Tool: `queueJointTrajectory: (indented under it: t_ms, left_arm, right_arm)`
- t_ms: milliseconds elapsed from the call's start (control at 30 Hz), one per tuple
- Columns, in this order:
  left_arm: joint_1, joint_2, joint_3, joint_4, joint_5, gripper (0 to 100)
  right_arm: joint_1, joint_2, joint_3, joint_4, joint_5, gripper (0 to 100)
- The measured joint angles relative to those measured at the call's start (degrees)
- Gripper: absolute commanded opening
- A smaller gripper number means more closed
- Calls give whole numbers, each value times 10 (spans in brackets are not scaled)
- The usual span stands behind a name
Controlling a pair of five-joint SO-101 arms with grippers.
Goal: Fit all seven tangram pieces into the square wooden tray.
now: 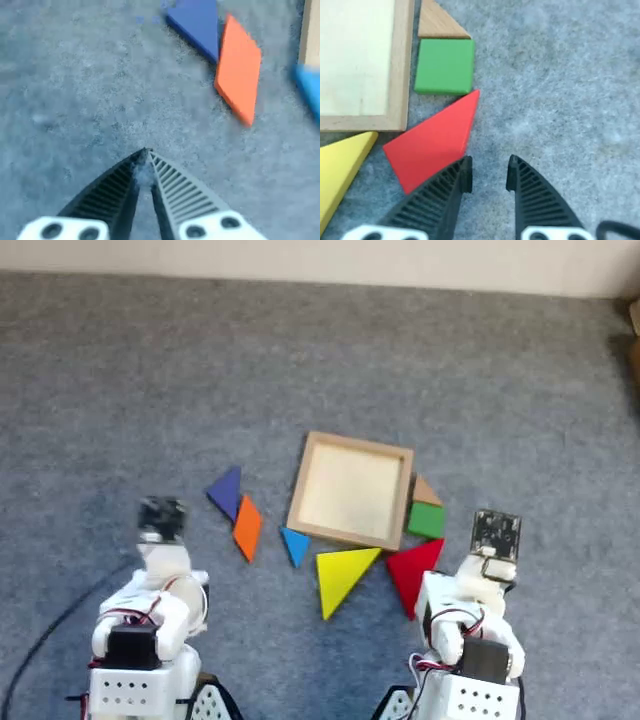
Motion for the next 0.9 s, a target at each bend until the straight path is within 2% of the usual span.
queueJointTrajectory:
  t_ms: [900]
  left_arm:
    - [0, 0, 1, 0, -12, 6]
  right_arm:
    - [0, 0, 0, 0, 0, 130]
